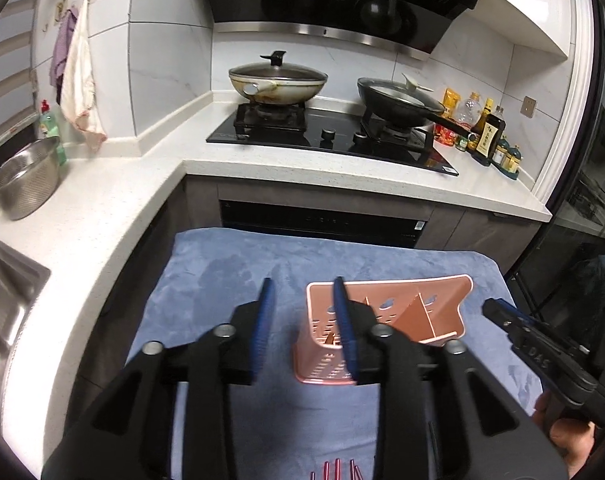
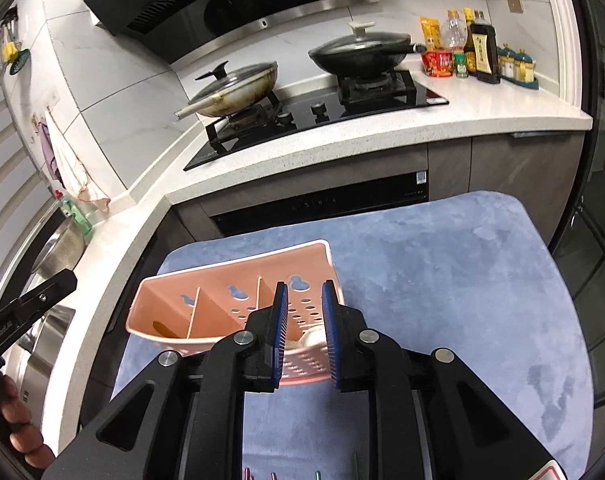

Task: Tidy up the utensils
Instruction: 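Open both tools to drop the spoons into the pink basket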

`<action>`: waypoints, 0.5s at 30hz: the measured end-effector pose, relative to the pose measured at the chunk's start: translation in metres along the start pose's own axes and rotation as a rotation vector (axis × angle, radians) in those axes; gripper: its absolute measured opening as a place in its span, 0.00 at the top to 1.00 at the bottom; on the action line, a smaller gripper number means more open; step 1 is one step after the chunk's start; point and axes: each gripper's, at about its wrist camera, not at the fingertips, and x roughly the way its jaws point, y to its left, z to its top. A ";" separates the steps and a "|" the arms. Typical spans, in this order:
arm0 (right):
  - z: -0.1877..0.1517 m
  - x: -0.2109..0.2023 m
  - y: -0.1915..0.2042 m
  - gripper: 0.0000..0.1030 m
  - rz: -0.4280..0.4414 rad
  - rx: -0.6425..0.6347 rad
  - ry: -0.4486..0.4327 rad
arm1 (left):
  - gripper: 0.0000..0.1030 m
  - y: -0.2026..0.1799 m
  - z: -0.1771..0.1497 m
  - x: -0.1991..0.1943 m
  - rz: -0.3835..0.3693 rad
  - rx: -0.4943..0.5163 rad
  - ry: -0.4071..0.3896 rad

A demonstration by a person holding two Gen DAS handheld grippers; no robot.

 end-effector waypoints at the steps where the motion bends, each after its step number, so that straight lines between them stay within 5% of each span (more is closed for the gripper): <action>1: -0.002 -0.007 0.001 0.81 0.001 -0.002 -0.006 | 0.66 0.002 -0.002 -0.005 0.003 -0.002 -0.004; 7: -0.032 -0.055 -0.006 0.74 0.002 -0.006 -0.015 | 0.66 0.016 -0.034 -0.036 0.018 -0.021 0.011; 15: -0.114 -0.103 -0.024 0.74 -0.038 -0.006 0.064 | 0.64 0.034 -0.121 -0.070 0.045 -0.041 0.118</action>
